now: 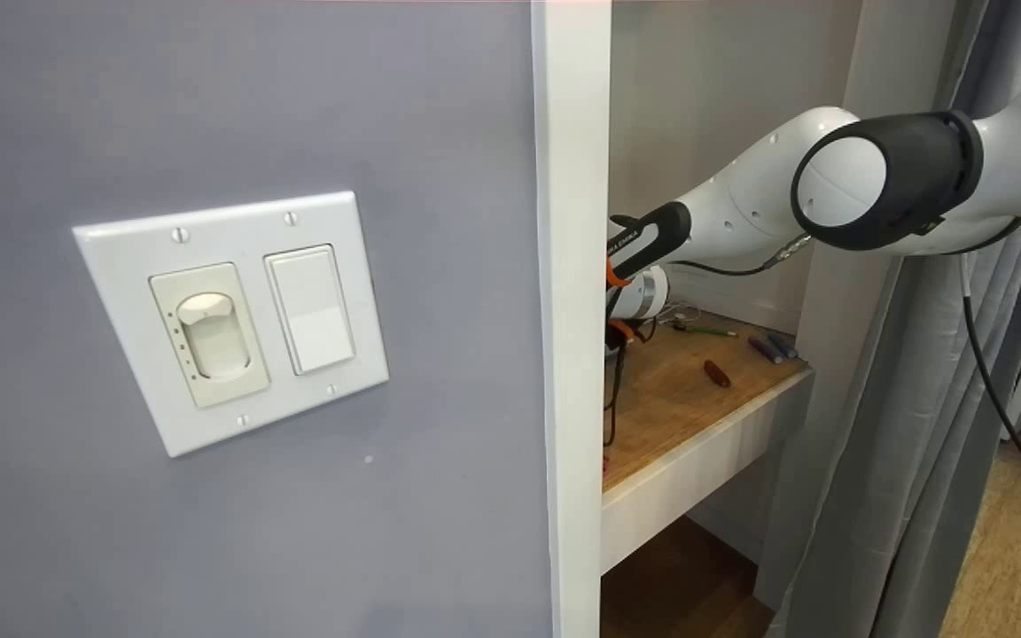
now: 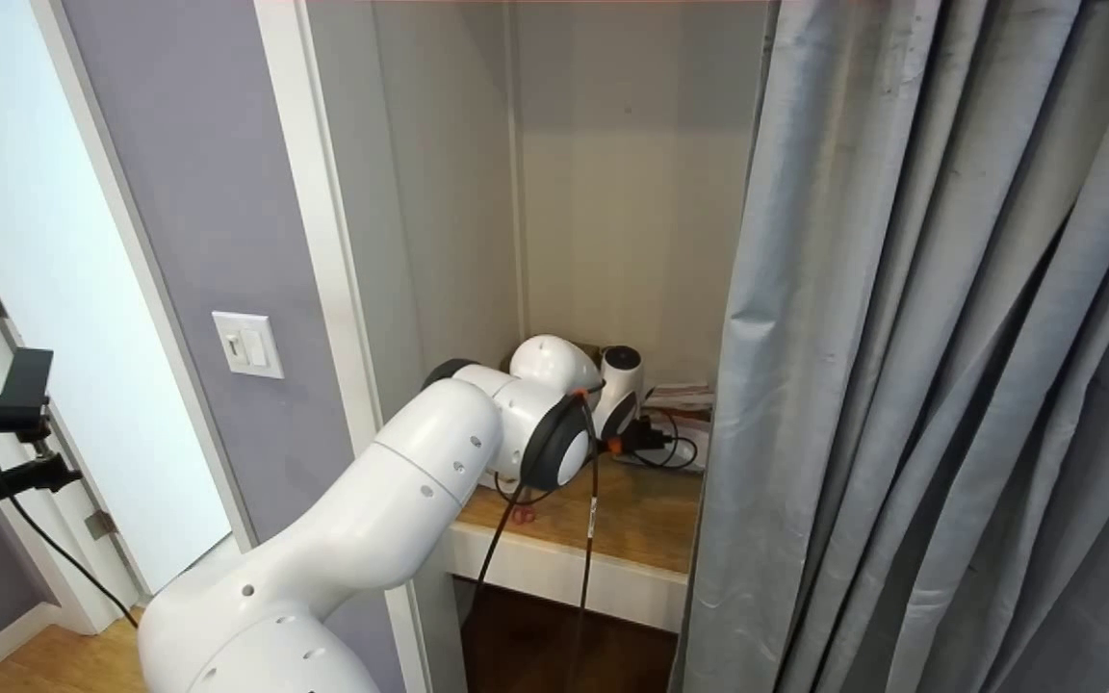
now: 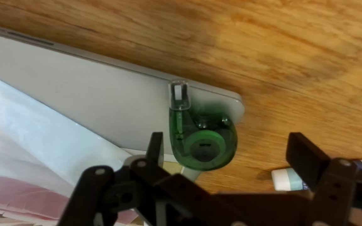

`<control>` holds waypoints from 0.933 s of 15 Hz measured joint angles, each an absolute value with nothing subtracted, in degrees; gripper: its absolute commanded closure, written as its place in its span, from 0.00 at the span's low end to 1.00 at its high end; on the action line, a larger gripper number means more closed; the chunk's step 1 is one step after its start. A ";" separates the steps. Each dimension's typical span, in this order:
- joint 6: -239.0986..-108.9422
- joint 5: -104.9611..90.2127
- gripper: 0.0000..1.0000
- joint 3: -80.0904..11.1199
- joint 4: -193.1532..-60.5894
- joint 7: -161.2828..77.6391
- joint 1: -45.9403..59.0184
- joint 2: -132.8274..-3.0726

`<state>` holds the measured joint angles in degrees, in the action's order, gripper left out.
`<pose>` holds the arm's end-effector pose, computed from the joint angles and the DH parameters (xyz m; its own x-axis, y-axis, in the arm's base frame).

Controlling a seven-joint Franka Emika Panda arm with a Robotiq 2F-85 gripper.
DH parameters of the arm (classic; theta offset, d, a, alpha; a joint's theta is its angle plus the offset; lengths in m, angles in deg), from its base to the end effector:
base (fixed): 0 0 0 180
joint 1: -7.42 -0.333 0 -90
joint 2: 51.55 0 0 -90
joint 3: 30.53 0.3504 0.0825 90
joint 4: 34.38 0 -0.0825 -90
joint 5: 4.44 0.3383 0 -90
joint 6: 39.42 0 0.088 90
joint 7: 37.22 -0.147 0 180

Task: Pick up the object on the right of the white marker and move it backwards to the right of the red scissors

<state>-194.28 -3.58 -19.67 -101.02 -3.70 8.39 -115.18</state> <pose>0.8007 0.0823 0.1701 0.7269 0.5232 0.4448 0.5502 -0.8313 0.0786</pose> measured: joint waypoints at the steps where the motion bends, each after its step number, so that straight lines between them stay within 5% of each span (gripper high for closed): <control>1: -194.41 -3.61 0.20 -19.67 -100.50 -3.70 8.39 -115.64; 8: -194.57 -3.65 0.68 -19.66 -97.93 -3.70 8.39 -117.51; 14: -194.52 -3.67 0.69 -19.58 -97.47 -3.64 8.68 -116.92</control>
